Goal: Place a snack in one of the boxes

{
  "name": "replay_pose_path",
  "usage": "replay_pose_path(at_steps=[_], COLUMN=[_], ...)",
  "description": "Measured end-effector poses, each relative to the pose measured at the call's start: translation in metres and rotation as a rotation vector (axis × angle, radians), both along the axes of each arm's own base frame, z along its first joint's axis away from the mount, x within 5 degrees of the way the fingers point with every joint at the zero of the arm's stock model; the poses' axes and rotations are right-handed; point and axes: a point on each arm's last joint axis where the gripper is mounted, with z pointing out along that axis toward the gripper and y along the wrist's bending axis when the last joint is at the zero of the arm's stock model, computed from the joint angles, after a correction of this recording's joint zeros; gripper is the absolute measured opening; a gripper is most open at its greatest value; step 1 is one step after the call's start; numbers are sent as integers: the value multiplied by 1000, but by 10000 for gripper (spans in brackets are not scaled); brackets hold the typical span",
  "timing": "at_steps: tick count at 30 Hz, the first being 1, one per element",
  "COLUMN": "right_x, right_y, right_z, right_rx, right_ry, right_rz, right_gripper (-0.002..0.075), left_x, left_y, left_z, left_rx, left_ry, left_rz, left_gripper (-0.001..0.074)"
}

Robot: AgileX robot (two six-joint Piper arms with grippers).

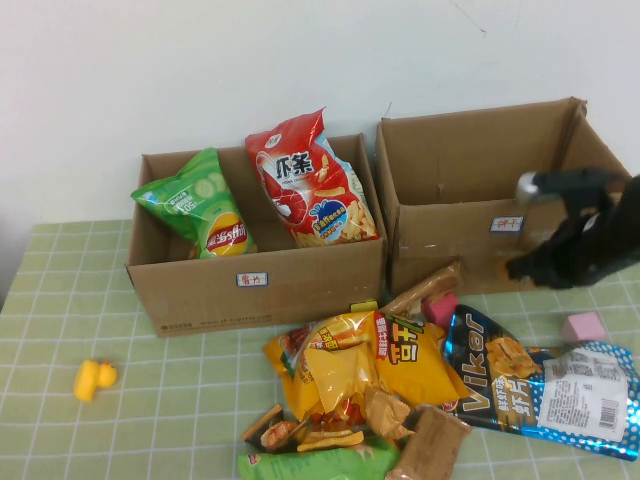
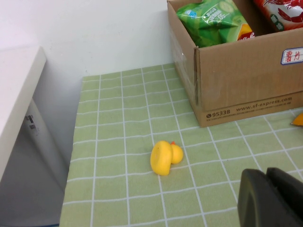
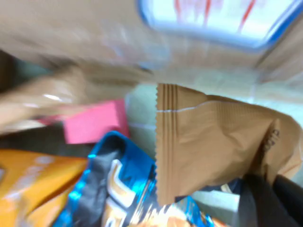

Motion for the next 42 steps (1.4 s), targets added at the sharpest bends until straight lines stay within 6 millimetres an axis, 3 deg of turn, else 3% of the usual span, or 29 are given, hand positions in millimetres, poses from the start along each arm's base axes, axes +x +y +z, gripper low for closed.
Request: replay_pose_path(at_steps=[8,13,16,21,23,27,30,33,36,39,42], right_x=[-29,-18,2,39,49,55,49,35,12,-28,-74], right_y=[-5,-5,-1,6,8,10,11,11,8,2,-6], right_z=[100,139,148,119,105,92,102,131,179,238,275], right_rx=[23,24,25,15,10,34,47,52,50,65,76], right_ry=[-217,-402,-440,-380,-345,-276,-223,-219,-274,-394,-487], right_rz=[15,23,31,42,48,42,55,76,111,125,126], right_gripper=[13,13,13,50,137,412,491,432,245,70,22], left_x=[0,0,0,0,0,0,0,0,0,0,0], left_y=[0,0,0,0,0,0,0,0,0,0,0], left_z=[0,0,0,0,0,0,0,0,0,0,0], left_rx=[0,0,0,0,0,0,0,0,0,0,0], left_ry=[0,0,0,0,0,0,0,0,0,0,0], left_rz=[0,0,0,0,0,0,0,0,0,0,0], left_gripper=[-1,-1,-1,-1,-1,-1,-1,-1,-1,-1,-1])
